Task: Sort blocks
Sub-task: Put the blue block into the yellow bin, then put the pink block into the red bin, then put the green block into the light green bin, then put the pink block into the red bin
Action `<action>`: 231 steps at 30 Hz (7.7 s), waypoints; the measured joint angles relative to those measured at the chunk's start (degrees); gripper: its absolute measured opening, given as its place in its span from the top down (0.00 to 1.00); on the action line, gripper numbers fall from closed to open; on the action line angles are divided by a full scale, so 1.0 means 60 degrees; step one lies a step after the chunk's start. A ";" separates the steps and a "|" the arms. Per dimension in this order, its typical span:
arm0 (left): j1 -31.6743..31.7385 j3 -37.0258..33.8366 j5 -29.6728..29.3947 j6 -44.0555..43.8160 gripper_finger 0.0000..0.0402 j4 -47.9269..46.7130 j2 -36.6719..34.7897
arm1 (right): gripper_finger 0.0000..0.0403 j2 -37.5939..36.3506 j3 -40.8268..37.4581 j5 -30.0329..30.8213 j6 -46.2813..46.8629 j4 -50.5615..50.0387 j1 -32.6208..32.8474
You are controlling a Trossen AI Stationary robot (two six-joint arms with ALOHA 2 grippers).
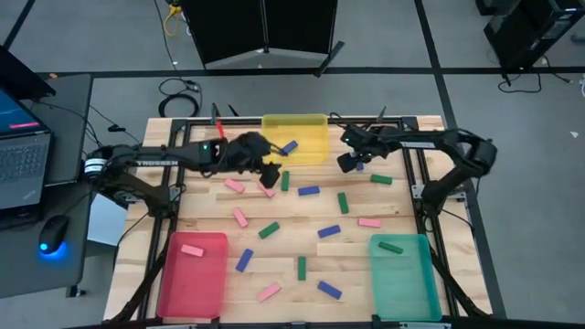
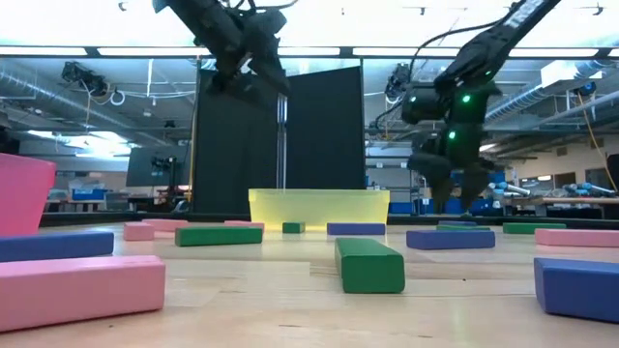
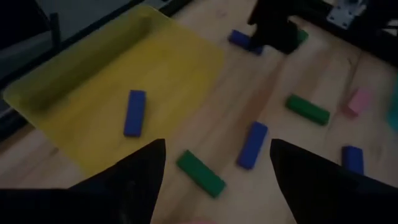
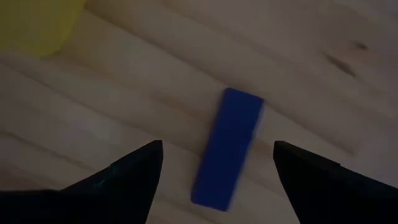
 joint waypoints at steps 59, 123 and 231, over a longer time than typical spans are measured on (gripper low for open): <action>0.1181 -0.2479 0.1155 0.4467 0.29 -0.4220 -0.0261 | 0.04 -0.0112 0.2219 -0.0593 -0.2538 0.4479 0.1282; -0.9704 -0.1157 0.2625 -0.6286 0.74 -0.5593 -0.0661 | 0.20 -0.0125 0.2230 -0.0434 -0.3961 0.5970 0.7416; -0.0945 0.1468 0.0443 0.8699 0.33 -0.3765 0.4278 | 0.09 -0.0567 0.2139 0.0322 1.2897 -0.5175 1.6535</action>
